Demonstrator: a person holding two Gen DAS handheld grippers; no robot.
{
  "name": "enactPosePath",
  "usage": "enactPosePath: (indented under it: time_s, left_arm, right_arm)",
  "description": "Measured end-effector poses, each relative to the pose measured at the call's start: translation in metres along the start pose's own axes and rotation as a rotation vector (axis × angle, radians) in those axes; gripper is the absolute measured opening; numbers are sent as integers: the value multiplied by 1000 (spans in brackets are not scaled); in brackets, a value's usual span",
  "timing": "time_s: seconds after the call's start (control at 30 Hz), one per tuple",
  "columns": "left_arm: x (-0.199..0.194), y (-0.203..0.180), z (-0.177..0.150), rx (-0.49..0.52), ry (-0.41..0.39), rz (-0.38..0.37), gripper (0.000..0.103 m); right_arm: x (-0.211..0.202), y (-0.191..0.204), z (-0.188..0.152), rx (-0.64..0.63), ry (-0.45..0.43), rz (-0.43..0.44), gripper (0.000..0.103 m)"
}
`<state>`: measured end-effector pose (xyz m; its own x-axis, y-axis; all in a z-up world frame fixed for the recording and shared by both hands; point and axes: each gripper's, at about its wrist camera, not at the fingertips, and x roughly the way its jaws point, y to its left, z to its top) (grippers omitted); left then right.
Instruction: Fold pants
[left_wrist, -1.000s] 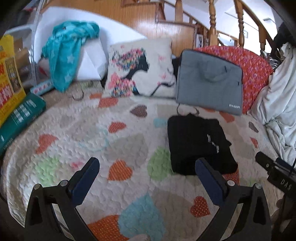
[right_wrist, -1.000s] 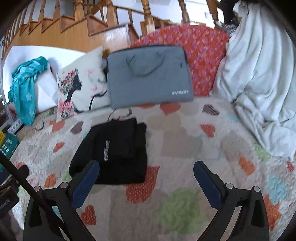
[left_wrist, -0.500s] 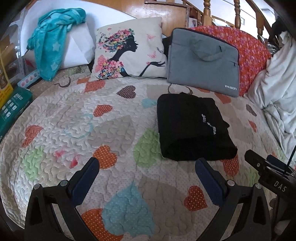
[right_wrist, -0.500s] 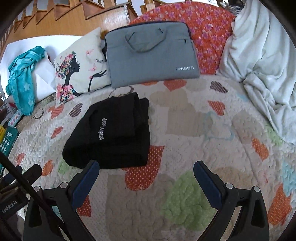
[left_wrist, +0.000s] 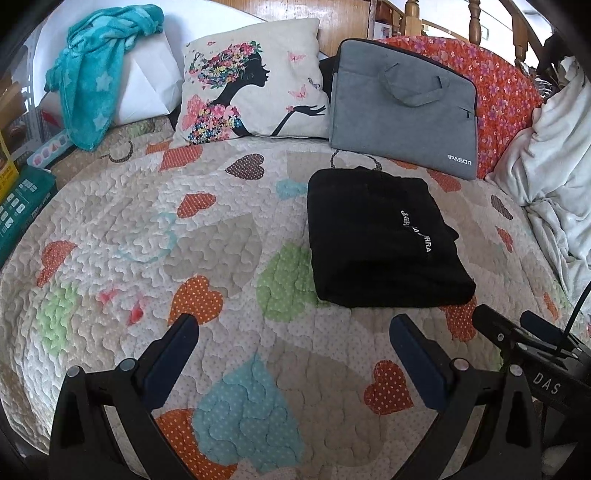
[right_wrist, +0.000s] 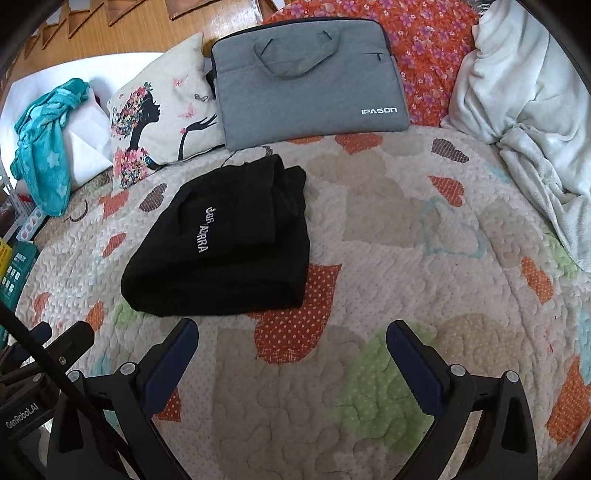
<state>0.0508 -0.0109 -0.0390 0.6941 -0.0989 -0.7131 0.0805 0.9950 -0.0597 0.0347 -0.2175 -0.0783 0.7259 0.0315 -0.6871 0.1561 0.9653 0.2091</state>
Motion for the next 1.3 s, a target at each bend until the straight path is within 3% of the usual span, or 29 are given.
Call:
enactPosePath:
  time_s: [1.3]
  left_arm:
    - [18, 8, -6, -55, 106, -66, 103]
  right_arm:
    - [13, 15, -12, -39, 77, 24, 103]
